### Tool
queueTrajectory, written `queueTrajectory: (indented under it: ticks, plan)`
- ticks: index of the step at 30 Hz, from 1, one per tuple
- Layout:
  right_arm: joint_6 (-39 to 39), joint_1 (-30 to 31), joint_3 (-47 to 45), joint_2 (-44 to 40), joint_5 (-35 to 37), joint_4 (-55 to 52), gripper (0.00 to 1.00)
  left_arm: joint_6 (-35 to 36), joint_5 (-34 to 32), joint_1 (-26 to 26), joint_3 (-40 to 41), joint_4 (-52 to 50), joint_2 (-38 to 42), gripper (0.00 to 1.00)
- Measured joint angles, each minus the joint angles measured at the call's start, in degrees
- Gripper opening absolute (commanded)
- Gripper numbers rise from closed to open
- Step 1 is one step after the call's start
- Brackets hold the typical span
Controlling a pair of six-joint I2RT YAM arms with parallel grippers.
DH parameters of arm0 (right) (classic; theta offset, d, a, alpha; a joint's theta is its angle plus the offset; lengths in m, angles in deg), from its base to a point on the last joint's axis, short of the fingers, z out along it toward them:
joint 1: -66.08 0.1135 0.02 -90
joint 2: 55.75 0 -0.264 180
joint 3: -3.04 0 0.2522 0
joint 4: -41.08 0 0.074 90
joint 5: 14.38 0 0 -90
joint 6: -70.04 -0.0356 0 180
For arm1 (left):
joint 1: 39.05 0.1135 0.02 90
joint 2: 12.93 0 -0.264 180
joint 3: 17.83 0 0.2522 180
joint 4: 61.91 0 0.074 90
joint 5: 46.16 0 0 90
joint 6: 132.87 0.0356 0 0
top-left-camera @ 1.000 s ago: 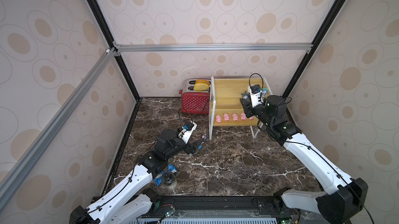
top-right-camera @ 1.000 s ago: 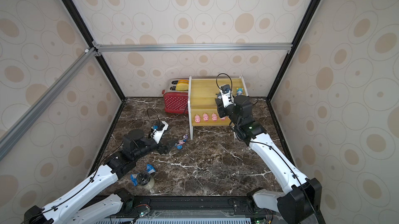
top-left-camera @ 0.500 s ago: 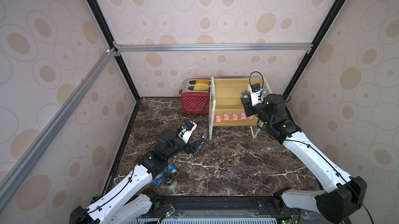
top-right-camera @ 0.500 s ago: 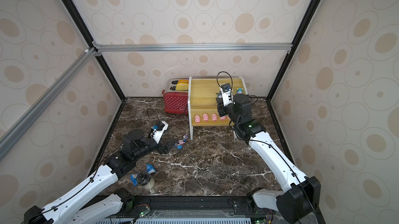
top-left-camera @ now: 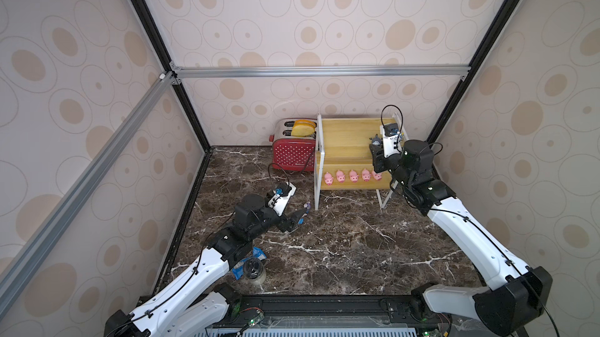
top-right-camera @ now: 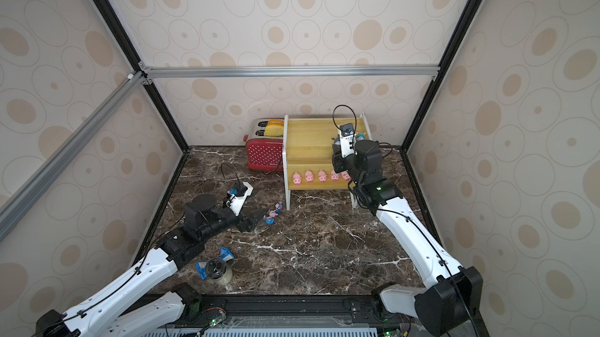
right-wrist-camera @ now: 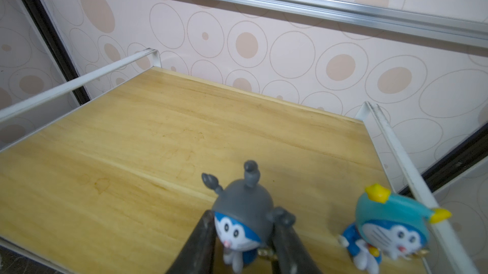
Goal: Organize plastic toys on shelves
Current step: Place the plastic toy on the shelf.
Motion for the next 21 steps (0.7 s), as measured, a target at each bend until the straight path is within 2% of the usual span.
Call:
queueTrajectory:
  ticks: [11,15,21]
  plan:
    - [-0.4,-0.9,0.1,-0.2,0.4,-0.4,0.38,0.0,0.0,0.0,0.0,0.0,0.0,0.82]
    - [-0.6,-1.1,0.1,-0.3,0.3,-0.6,0.48,0.0,0.0,0.0,0.1,0.0,0.0,0.82]
    - [-0.9,-1.3,0.0,-0.9,-0.3,-1.7,0.53,0.0,0.0,0.0,0.1,0.0,0.0,0.83]
